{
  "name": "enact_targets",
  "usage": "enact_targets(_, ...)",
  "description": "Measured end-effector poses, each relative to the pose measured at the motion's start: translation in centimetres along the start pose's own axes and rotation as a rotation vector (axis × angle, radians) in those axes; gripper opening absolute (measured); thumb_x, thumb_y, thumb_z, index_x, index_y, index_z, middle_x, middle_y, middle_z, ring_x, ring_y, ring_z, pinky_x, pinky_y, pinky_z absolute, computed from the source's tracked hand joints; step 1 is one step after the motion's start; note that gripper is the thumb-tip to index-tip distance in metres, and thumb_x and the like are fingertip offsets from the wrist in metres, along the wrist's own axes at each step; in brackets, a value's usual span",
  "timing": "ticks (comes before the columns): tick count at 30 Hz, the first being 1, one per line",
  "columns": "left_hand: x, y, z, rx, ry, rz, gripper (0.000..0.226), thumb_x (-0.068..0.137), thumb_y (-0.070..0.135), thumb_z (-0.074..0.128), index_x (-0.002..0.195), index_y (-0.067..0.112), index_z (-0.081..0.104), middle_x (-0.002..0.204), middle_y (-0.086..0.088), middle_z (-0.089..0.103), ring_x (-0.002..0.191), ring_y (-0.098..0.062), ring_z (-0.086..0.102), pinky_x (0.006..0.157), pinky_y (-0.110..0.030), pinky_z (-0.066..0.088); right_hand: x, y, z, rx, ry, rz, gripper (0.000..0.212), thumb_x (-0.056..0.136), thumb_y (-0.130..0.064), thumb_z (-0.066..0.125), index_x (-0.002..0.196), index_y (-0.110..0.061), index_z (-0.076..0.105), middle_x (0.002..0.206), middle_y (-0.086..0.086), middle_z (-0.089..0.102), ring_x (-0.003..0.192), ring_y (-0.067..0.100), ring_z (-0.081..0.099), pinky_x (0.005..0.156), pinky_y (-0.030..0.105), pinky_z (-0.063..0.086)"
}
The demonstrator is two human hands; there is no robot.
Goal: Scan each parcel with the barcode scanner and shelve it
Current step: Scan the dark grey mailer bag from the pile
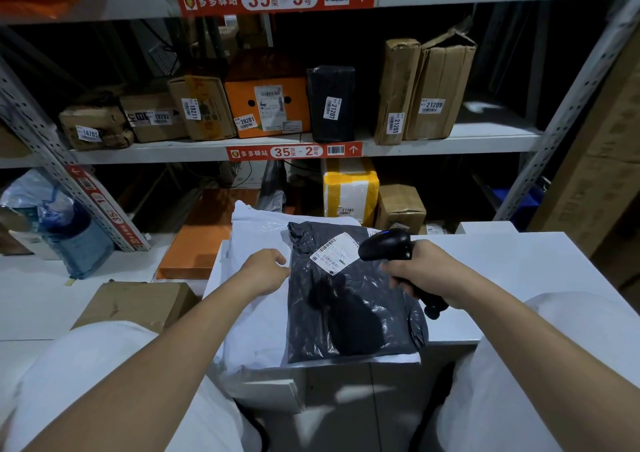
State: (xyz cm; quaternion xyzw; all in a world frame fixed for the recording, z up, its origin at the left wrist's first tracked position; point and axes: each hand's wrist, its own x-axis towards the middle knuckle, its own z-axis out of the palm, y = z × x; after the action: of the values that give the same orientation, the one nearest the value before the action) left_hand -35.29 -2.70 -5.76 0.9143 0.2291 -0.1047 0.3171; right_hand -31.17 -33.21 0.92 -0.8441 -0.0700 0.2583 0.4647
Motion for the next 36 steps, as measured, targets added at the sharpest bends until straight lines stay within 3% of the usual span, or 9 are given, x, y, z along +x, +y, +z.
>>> enact_targets(3, -0.2, -0.2, 0.1, 0.016, -0.022, -0.008, 0.039, 0.102, 0.028, 0.062, 0.138, 0.014, 0.06, 0.141, -0.009, 0.06, 0.116, -0.029, 0.063, 0.097, -0.035, 0.053, 0.1, -0.3, 0.6, 0.178, -0.07, 0.083, 0.017, 0.099, -0.015, 0.068, 0.09, -0.001, 0.067, 0.061, 0.005, 0.069, 0.046, 0.014, 0.055, 0.05, 0.026, 0.048)
enact_targets(7, -0.3, -0.3, 0.3, 0.033, -0.049, -0.014, 0.037, 0.102, 0.029, 0.062, 0.135, 0.012, 0.061, 0.137, -0.01, 0.061, 0.113, -0.028, 0.066, 0.102, -0.041, 0.054, 0.8, -0.4, 2.3, 0.581, -0.217, 0.304, 0.017, 0.1, -0.018, 0.067, 0.095, -0.003, 0.06, 0.074, 0.013, 0.066, 0.053, 0.017, 0.054, 0.053, 0.031, 0.049)
enact_targets(11, -0.4, -0.3, 0.3, 0.048, -0.049, -0.001, 0.037, 0.103, 0.029, 0.061, 0.134, 0.009, 0.061, 0.136, -0.011, 0.062, 0.112, -0.029, 0.067, 0.102, -0.041, 0.054, 1.4, -0.8, 3.7, 0.82, -0.216, 0.392, 0.017, 0.102, -0.02, 0.065, 0.103, -0.006, 0.055, 0.072, 0.01, 0.062, 0.053, 0.014, 0.048, 0.051, 0.027, 0.046)
enact_targets(19, 0.2, -0.8, -0.2, 0.084, -0.039, -0.017, 0.035, 0.105, 0.026, 0.058, 0.136, 0.01, 0.062, 0.14, -0.012, 0.061, 0.118, -0.028, 0.066, 0.106, -0.041, 0.054, 2.3, -1.0, 4.3, 1.02, -0.175, 0.475, 0.019, 0.101, -0.018, 0.065, 0.09, -0.005, 0.057, 0.069, 0.01, 0.06, 0.05, 0.013, 0.048, 0.045, 0.023, 0.047)
enact_targets(25, 0.3, -1.2, -0.3, 0.091, -0.038, -0.011, 0.029, 0.104, 0.025, 0.059, 0.125, 0.007, 0.066, 0.118, -0.013, 0.07, 0.105, -0.03, 0.068, 0.097, -0.04, 0.056, 3.2, -1.0, 4.4, 1.135, -0.108, 0.46, 0.016, 0.1, -0.018, 0.067, 0.098, -0.007, 0.054, 0.067, 0.011, 0.061, 0.046, 0.015, 0.05, 0.046, 0.025, 0.048)
enact_targets(36, 0.2, -0.9, -0.2, 0.103, -0.052, -0.005, 0.029, 0.104, 0.025, 0.058, 0.124, 0.006, 0.067, 0.115, -0.013, 0.071, 0.106, -0.03, 0.069, 0.095, -0.039, 0.055, 3.1, -0.7, 4.4, 1.165, -0.086, 0.533, 0.014, 0.098, -0.012, 0.067, 0.102, -0.001, 0.06, 0.072, 0.012, 0.062, 0.05, 0.015, 0.05, 0.046, 0.028, 0.048)
